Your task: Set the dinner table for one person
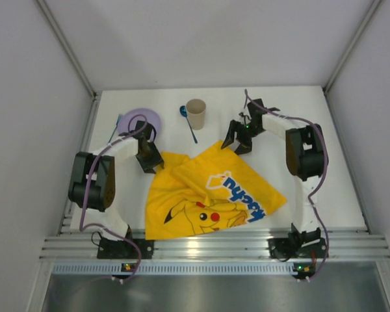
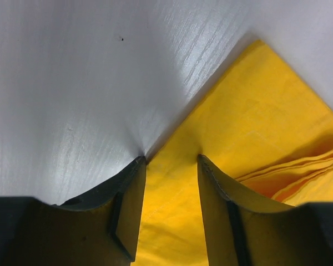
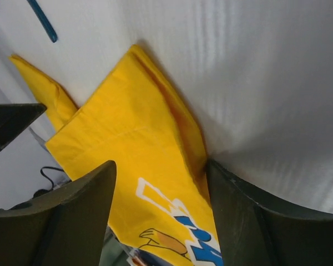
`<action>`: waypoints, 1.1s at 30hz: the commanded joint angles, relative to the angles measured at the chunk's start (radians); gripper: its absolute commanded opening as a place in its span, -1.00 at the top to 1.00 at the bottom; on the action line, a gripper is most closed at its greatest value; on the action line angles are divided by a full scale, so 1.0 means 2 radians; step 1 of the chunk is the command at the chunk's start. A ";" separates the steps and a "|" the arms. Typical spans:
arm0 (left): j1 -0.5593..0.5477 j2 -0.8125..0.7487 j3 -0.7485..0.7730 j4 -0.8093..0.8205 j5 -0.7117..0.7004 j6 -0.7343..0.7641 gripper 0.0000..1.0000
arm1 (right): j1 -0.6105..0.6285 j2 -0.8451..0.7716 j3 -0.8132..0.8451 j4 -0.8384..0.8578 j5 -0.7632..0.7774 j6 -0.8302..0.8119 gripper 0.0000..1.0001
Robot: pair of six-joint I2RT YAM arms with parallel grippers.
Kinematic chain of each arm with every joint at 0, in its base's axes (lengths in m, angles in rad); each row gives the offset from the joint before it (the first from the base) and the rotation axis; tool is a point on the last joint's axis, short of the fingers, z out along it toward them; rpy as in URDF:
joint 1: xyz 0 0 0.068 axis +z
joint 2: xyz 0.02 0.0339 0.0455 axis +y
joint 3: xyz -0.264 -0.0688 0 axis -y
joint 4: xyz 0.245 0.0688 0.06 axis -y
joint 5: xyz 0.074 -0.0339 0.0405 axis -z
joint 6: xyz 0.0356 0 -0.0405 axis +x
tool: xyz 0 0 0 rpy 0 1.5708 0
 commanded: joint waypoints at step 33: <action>0.040 -0.055 0.012 -0.057 -0.079 0.034 1.00 | -0.125 -0.098 -0.142 0.051 0.072 -0.014 1.00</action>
